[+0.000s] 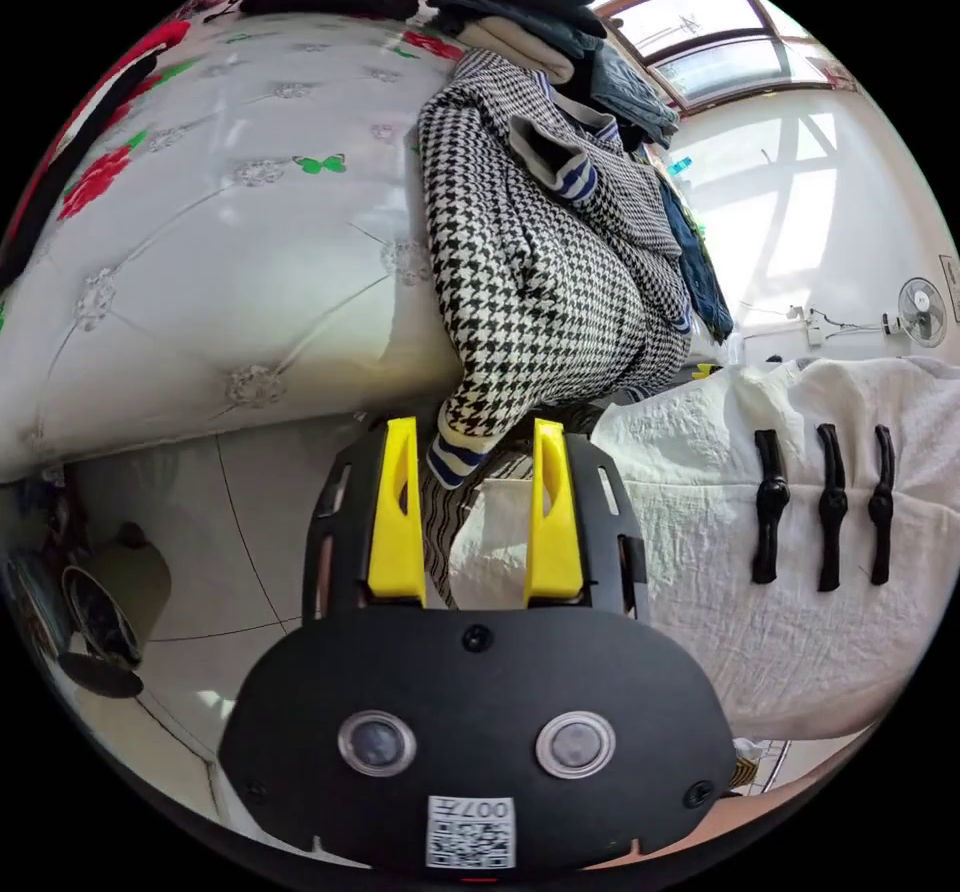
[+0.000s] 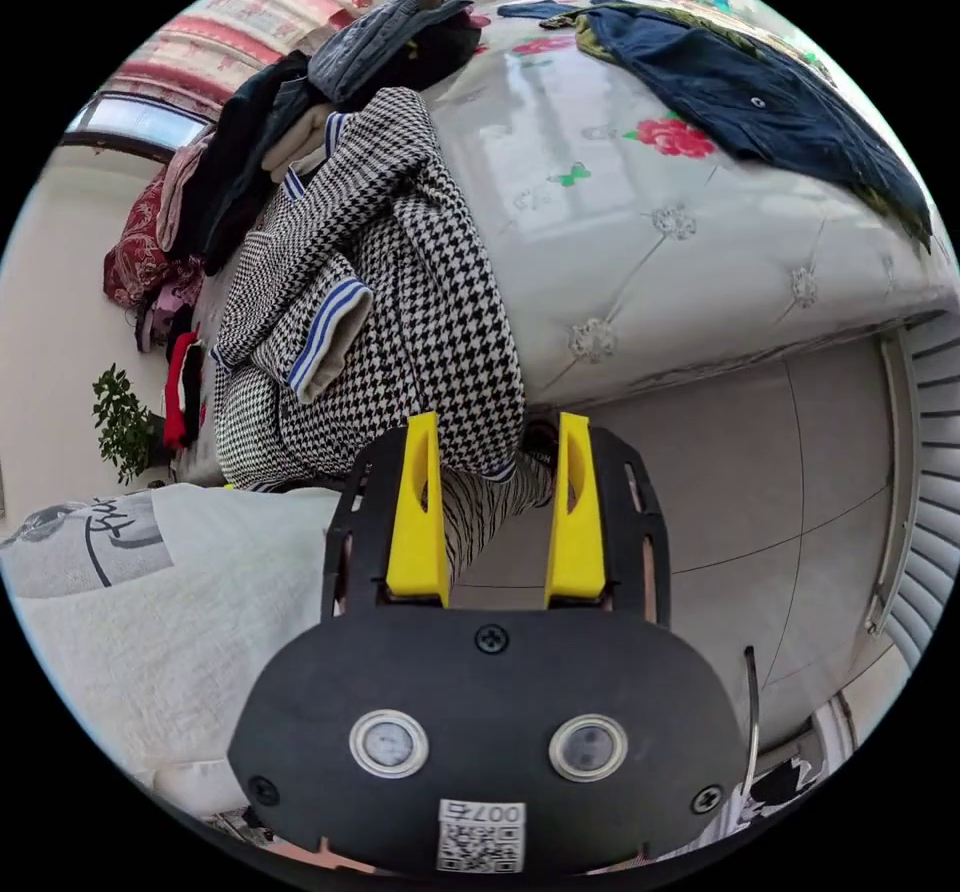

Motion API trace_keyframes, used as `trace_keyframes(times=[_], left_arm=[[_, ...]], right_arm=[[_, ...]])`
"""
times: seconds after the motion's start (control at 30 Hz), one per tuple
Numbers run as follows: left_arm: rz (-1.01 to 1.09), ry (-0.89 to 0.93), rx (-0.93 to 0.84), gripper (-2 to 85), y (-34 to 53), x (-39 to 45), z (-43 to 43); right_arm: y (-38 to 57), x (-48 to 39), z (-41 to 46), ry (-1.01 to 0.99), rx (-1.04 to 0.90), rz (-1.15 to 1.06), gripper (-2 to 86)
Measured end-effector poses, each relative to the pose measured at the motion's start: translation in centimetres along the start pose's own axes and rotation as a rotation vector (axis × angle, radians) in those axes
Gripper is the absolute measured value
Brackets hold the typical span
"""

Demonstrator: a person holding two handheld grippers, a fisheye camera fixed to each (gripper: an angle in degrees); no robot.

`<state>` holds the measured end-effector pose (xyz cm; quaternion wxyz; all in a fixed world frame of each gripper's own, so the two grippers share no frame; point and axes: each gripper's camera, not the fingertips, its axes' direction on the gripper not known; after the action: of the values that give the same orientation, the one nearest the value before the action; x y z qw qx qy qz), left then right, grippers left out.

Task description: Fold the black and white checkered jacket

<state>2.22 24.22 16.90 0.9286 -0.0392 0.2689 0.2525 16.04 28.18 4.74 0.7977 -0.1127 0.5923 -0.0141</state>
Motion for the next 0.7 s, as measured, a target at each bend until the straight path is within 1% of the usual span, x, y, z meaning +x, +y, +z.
trace_keyframes(times=[0.07,0.13,0.2,0.27,0.3,0.33,0.4,0.43,0.47,0.5,0.57,0.63,0.7], left_arm=[[0.08,-0.005,-0.103,15.1,-2.2,0.6,2.1],[0.114,-0.042,-0.181,13.5,-3.7,1.0,3.7],[0.102,-0.086,-0.234,11.0,-5.2,1.0,4.6],[0.116,-0.09,-0.317,8.5,-6.6,0.9,4.8],[0.127,-0.084,-0.332,8.1,-6.8,0.9,4.6],[0.139,-0.053,-0.34,7.2,-7.0,0.9,3.8],[0.09,0.083,-0.325,6.6,-7.5,0.0,1.7],[0.044,0.213,-0.322,6.4,-8.0,-0.8,0.2],[0.044,0.329,-0.314,6.3,-8.6,-1.0,-1.3],[0.066,0.37,-0.308,6.3,-9.1,-0.9,-2.1],[0.216,0.444,-0.266,6.2,-12.1,0.4,-5.7],[0.293,0.502,-0.247,6.2,-15.6,1.1,-7.9],[0.318,0.536,-0.202,6.3,-20.1,1.5,-9.9]], right_arm=[[0.2,1.3,1.7,-0.041,-0.061,0.011,12.7],[-0.4,1.5,3.1,-0.073,-0.1,-0.004,12.6],[-1.3,1.3,4.4,-0.092,-0.135,-0.028,11.7],[-2.5,0.8,5.8,-0.101,-0.196,-0.063,8.5],[-2.7,0.7,5.9,-0.107,-0.203,-0.071,7.4],[-3.0,0.6,5.8,-0.121,-0.219,-0.087,5.3],[-3.3,0.5,4.9,-0.201,-0.256,-0.136,2.5],[-3.3,0.6,3.9,-0.251,-0.271,-0.169,1.4],[-3.4,0.6,2.5,-0.302,-0.269,-0.203,0.8],[-3.5,0.7,1.7,-0.331,-0.262,-0.218,0.5],[-4.7,0.9,-2.0,-0.471,-0.197,-0.267,0.0],[-6.8,1.1,-5.0,-0.579,-0.128,-0.294,-0.1],[-9.7,0.8,-7.7,-0.671,-0.056,-0.328,-0.2]])
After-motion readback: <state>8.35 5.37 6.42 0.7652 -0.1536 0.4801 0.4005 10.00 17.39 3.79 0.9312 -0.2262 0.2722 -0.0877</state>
